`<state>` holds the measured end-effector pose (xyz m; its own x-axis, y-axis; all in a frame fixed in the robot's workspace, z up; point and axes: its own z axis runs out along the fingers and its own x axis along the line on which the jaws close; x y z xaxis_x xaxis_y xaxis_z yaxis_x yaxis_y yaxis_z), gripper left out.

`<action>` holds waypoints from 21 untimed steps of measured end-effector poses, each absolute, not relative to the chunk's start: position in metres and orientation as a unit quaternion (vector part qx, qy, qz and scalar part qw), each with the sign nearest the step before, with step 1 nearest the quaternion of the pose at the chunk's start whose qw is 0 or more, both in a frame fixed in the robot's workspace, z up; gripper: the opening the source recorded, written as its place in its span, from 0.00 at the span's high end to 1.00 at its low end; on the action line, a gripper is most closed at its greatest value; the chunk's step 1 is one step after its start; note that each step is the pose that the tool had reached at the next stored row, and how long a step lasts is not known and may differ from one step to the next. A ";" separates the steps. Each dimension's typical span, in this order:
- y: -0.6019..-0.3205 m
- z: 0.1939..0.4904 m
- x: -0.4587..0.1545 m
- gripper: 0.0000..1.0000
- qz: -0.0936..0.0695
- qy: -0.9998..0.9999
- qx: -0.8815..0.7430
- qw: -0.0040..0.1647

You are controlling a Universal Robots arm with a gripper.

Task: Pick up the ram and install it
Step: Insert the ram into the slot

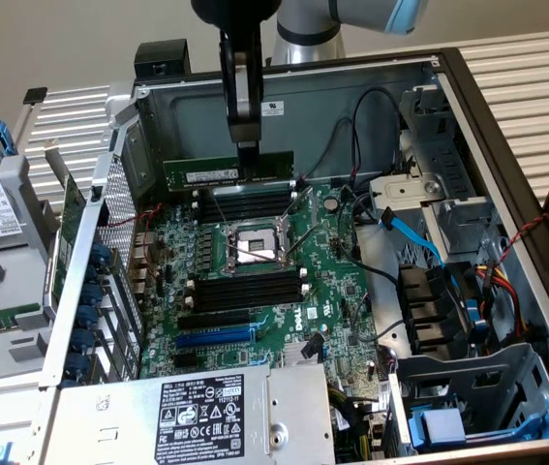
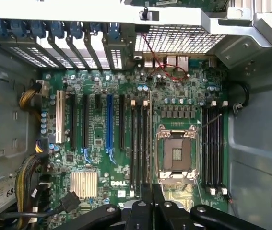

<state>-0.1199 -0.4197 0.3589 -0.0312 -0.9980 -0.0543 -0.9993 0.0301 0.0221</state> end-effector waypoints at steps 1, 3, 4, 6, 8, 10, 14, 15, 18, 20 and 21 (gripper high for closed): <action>-0.420 0.358 -0.119 0.88 0.027 0.718 -0.696 0.012; -0.420 0.358 -0.119 0.88 0.027 0.718 -0.696 0.012; -0.420 0.358 -0.119 0.88 0.027 0.718 -0.696 0.012; -0.420 0.357 -0.119 0.88 0.027 0.718 -0.696 0.012; -0.420 0.355 -0.119 0.88 0.026 0.718 -0.696 0.015; -0.420 0.353 -0.119 0.88 0.025 0.717 -0.696 0.017; -0.421 0.347 -0.119 0.88 0.024 0.717 -0.696 0.019; -0.421 0.345 -0.119 0.88 0.023 0.717 -0.696 0.020; -0.422 0.340 -0.119 0.88 0.022 0.717 -0.696 0.021; -0.423 0.337 -0.119 0.88 0.021 0.717 -0.696 0.021; -0.423 0.336 -0.119 0.88 0.021 0.717 -0.696 0.022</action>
